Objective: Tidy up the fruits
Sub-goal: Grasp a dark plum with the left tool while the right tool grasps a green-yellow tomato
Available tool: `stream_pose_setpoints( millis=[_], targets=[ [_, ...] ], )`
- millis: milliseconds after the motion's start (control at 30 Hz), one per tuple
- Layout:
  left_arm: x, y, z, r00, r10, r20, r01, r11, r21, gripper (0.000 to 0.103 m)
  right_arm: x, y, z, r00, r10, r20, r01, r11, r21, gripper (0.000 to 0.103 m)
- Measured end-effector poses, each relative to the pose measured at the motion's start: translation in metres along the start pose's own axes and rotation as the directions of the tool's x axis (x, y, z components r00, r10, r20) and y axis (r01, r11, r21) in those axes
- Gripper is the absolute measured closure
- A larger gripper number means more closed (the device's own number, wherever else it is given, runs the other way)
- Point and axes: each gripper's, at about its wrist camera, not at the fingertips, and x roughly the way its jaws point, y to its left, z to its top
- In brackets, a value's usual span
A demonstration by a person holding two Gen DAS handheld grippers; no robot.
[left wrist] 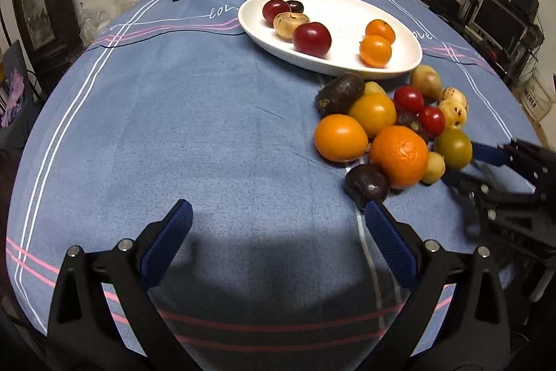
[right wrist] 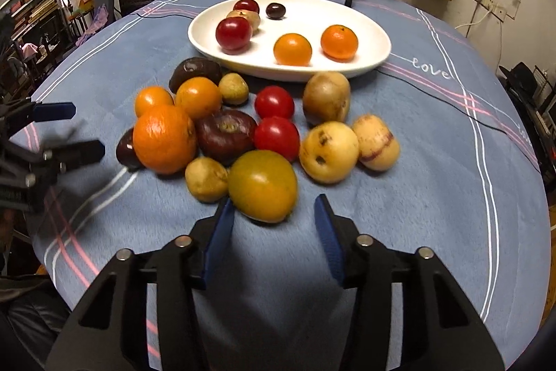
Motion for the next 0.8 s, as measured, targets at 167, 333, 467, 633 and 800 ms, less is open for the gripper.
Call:
stream_pose_setpoints(
  millis=[167,333,467,633,800],
  targets=[
    [0.004,-0.004,0.001,0.999,-0.033,-0.023,0.033,0.999,0.006,0.002,0.0,0.001,0.001,0.999,0.029,0.015,-0.029,1.0,0.011,0.066],
    [0.007,-0.011,0.001,0.998,-0.055,-0.037,0.056,0.998,0.022,0.002,-0.012,-0.013,-0.009,0.997,0.072,0.041,-0.075,0.995,0.067,0.066],
    [0.015,-0.021,0.001,0.996,-0.062,-0.065,0.065,0.997,0.047,0.002,-0.02,-0.021,-0.017,0.996,0.075,0.052,-0.079,0.993,0.087,0.066],
    [0.024,-0.029,0.001,0.994,-0.044,-0.099,0.05,0.997,0.059,0.002,-0.029,-0.025,-0.023,0.993,0.085,0.077,-0.092,0.991,0.093,0.066],
    [0.029,-0.032,0.005,0.995,-0.014,-0.095,0.02,0.998,0.065,0.004,-0.033,-0.025,-0.027,0.991,0.098,0.093,-0.106,0.99,0.09,0.066]
  ],
)
